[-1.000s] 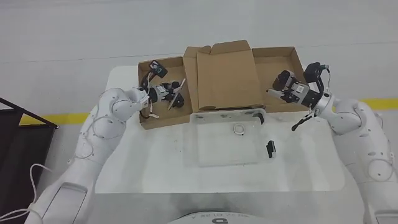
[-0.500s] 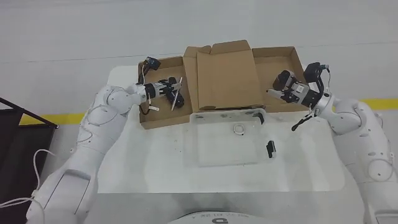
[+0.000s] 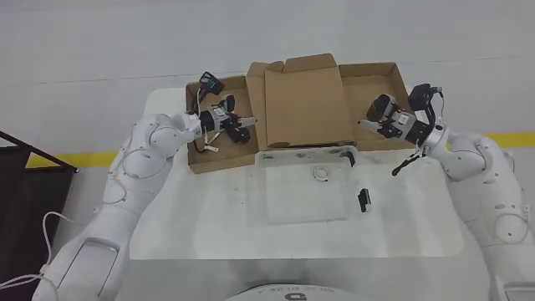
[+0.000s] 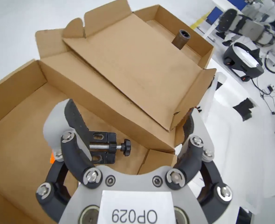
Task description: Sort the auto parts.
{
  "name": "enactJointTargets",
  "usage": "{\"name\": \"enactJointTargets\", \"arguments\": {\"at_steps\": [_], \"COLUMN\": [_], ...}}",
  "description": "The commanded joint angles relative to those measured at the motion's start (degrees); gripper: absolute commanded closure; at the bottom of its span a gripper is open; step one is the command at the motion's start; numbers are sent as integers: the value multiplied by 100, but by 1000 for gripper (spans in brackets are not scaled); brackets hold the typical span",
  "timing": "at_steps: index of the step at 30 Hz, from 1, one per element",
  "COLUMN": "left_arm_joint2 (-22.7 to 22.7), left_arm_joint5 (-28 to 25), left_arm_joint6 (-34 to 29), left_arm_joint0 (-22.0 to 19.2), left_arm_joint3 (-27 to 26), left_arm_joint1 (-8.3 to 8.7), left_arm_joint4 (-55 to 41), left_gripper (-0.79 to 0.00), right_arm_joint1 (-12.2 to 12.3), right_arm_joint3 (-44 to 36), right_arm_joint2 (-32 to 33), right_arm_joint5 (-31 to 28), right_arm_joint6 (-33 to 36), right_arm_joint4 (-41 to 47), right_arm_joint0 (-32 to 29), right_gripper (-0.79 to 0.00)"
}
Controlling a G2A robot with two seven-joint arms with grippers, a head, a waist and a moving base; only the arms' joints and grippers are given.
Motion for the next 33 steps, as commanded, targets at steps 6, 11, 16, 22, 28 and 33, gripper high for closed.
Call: {"name": "enactJointTargets", "arguments": {"at_steps": [6, 11, 16, 22, 28, 33], "left_arm_joint2": [2, 2, 2, 2, 2, 2], "left_arm_joint5": [14, 14, 14, 14, 14, 14], "left_arm_joint6": [-6, -6, -6, -6, -6, -6], "left_arm_joint0": [-5, -5, -5, -5, -5, -5], "left_arm_joint3": [17, 17, 17, 17, 17, 17], "left_arm_joint1": [-2, -2, -2, -2, -2, -2], "left_arm_joint4": [-10, -10, -10, -10, -10, -10], "left_gripper": [-785, -785, -785, -785, -785, -785], "right_arm_joint1": [0, 0, 0, -11, -2, -3], "right_arm_joint3": [0, 0, 0, -1075, -1599, -1643], "right_arm_joint2": [0, 0, 0, -162, -202, -219], "right_arm_joint5": [-14, -14, -14, -57, -34, -55], "right_arm_joint6": [0, 0, 0, -32, 32, 30], "right_arm_joint4": [0, 0, 0, -244, -267, -273], "right_arm_joint0": [0, 0, 0, -337, -578, -581], "right_gripper": [-785, -785, -785, -785, -785, -785]}}
